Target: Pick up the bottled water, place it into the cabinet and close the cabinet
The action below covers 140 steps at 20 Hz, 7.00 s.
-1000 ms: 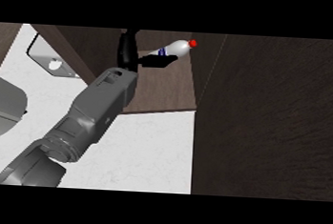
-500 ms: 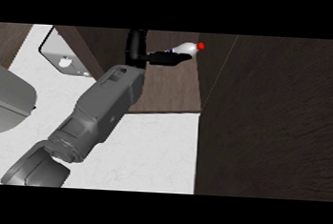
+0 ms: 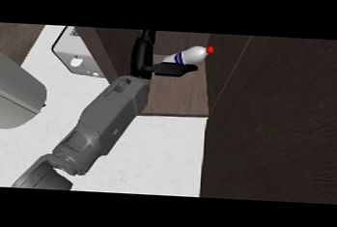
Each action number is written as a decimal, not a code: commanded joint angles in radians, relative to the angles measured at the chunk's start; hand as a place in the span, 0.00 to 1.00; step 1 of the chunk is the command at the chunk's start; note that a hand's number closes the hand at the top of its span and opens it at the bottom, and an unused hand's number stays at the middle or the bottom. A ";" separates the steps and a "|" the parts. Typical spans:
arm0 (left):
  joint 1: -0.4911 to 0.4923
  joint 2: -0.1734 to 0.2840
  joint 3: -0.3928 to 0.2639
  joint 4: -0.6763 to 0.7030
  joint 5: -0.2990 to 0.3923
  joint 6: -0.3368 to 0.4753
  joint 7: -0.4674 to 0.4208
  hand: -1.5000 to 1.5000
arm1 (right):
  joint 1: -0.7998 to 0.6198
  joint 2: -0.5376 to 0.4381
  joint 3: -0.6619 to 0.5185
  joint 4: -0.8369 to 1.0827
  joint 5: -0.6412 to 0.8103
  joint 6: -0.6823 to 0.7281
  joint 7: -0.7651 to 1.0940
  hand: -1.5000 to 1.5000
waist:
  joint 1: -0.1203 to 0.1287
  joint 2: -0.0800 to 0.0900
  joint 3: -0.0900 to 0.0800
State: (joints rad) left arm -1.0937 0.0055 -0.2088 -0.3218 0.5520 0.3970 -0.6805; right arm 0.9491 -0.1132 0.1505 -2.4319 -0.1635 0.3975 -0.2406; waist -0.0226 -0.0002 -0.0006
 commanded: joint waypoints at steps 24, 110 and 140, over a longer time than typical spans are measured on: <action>0.755 0.180 -0.376 -1.101 0.084 -0.122 0.193 1.00 | 0.033 -0.048 0.105 -0.119 0.102 0.013 0.039 0.00 | 0.038 -0.008 0.000; 1.406 0.780 0.082 -1.540 0.451 -0.635 0.174 0.00 | -0.609 -0.288 0.569 -0.003 0.060 0.165 0.386 1.00 | 0.280 0.064 -0.027; 1.384 0.799 0.112 -1.473 0.485 -0.684 0.195 0.00 | -1.217 -0.038 0.315 0.454 -0.025 0.009 0.761 1.00 | 0.281 0.049 -0.016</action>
State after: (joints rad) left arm 0.2899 0.8031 -0.1075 -1.8095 1.0330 -0.2838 -0.4840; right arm -0.1516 -0.2421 0.4796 -2.1023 -0.2087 0.4964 0.4296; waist 0.2671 0.0540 -0.0195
